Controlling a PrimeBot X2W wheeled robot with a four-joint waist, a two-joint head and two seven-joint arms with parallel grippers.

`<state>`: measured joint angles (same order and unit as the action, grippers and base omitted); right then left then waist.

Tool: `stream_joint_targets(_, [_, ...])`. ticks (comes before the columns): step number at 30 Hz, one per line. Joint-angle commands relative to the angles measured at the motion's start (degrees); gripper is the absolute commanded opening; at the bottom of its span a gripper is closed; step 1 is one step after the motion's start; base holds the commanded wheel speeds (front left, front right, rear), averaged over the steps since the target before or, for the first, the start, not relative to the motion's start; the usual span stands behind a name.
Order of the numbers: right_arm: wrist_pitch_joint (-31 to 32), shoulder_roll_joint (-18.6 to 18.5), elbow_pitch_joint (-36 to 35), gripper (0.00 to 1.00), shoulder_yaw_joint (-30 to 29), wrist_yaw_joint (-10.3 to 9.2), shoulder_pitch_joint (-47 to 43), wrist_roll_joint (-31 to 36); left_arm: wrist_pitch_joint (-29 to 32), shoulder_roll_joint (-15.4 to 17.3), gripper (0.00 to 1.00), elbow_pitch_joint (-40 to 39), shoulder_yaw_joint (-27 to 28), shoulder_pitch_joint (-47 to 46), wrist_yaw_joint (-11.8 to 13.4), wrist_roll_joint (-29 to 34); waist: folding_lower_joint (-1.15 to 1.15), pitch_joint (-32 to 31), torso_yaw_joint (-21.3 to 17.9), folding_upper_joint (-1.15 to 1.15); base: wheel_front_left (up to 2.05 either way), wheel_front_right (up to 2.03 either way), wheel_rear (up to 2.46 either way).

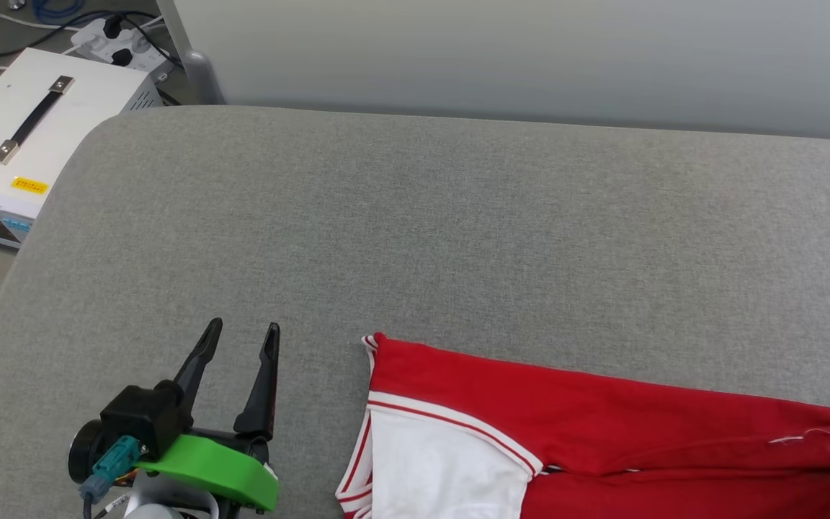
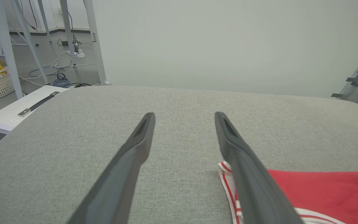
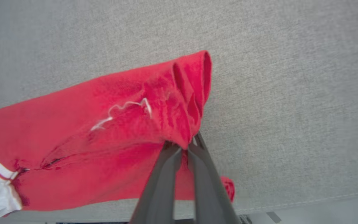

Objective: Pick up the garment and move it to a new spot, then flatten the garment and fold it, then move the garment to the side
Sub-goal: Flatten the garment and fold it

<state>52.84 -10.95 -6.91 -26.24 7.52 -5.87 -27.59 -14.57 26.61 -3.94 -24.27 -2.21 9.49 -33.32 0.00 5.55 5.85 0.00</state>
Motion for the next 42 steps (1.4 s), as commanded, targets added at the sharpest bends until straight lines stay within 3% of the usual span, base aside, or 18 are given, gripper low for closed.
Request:
stream_joint_targets(1, [1.3,1.9,-0.5,0.00,-0.6,-0.03,0.8,-3.0,0.1,0.0,1.00,0.0,-0.2,0.9,0.4,0.6,0.00,-0.2,-0.1,0.00,0.00,0.00,0.00])
stream_joint_targets(5, [7.4,6.7,-2.5,0.00,-1.3,-0.03,2.8,-13.5,0.1,0.0,1.00,0.0,-0.4,0.8,0.3,0.5,0.00,-0.4,0.0,0.00,0.00,0.00,0.00])
stream_joint_targets(9, [11.9,8.0,-0.8,0.00,-0.9,-0.03,4.1,-29.2,0.3,0.0,1.00,0.1,-0.6,0.5,0.2,0.4,0.00,-0.6,0.3,0.00,0.00,0.00,0.00])
stream_joint_targets(12, [11.3,8.0,3.5,0.00,4.1,-0.03,3.7,-42.4,0.5,0.0,1.00,0.1,-0.9,0.3,0.1,0.3,0.00,-0.6,0.9,0.00,0.00,0.00,0.00])
stream_joint_targets(17, [5.3,8.1,6.1,0.00,16.8,-0.03,4.0,-57.1,0.6,-0.3,1.00,0.2,-1.4,-0.9,-0.5,0.3,0.00,0.3,2.4,0.00,0.00,0.00,0.00])
stream_joint_targets(24, [-2.5,8.1,7.8,0.00,32.1,-0.03,7.7,-63.9,0.4,-1.2,1.00,1.0,-1.8,-2.9,-1.4,0.3,0.00,2.4,5.3,0.00,0.00,0.00,0.00])
stream_joint_targets(27, [-6.3,8.1,9.0,0.00,37.3,-0.03,9.8,-64.4,0.2,-1.8,1.00,1.5,-1.9,-3.9,-2.0,0.4,0.00,3.7,6.5,0.00,0.00,0.00,0.00])
stream_joint_targets(28, [-11.0,8.1,11.9,0.00,41.2,-0.03,12.4,-60.8,-0.1,-2.8,1.00,2.4,-1.7,-5.1,-3.0,0.5,0.00,5.4,8.0,0.00,0.00,0.00,0.00])
stream_joint_targets(33, [-15.3,8.1,15.1,0.00,42.4,-0.03,13.8,-57.0,-0.3,-3.8,1.00,3.7,-1.0,-5.8,-4.1,0.9,0.00,6.8,8.8,0.00,0.00,0.00,0.00])
stream_joint_targets(34, [-16.6,8.1,15.5,0.27,42.3,-0.03,14.1,-56.4,-0.3,-4.0,1.00,4.0,-0.8,-5.9,-4.3,1.0,0.00,7.0,8.8,0.00,0.00,0.00,0.00])
stream_joint_targets(35, [-17.3,8.1,15.8,0.42,42.5,-0.03,14.2,-56.2,-0.3,-4.2,1.00,4.2,-0.6,-5.9,-4.5,1.1,0.00,7.2,8.8,0.00,0.00,0.00,0.00])
stream_joint_targets(36, [-17.9,8.1,15.9,0.73,42.8,-0.03,14.4,-56.1,-0.4,-4.4,1.00,4.4,-0.4,-6.0,-4.7,1.3,0.00,7.3,8.7,0.00,0.00,0.00,0.00])
stream_joint_targets(37, [-18.7,8.1,15.9,0.94,42.9,-0.03,14.6,-56.0,-0.4,-4.6,1.00,4.6,-0.2,-6.0,-4.9,1.4,0.00,7.3,8.6,0.00,0.00,0.00,0.00])
stream_joint_targets(38, [-19.4,8.1,15.8,1.00,43.2,-0.03,14.7,-56.1,-0.4,-4.7,1.00,4.8,0.0,-6.0,-5.1,1.5,0.00,7.3,8.5,0.00,0.00,0.00,0.00])
stream_joint_targets(42, [-21.4,8.1,14.4,1.00,43.7,-0.03,14.8,-55.4,-0.4,-5.3,1.00,5.3,0.7,-6.1,-5.9,2.2,0.00,6.7,7.9,0.00,0.00,0.00,0.00])
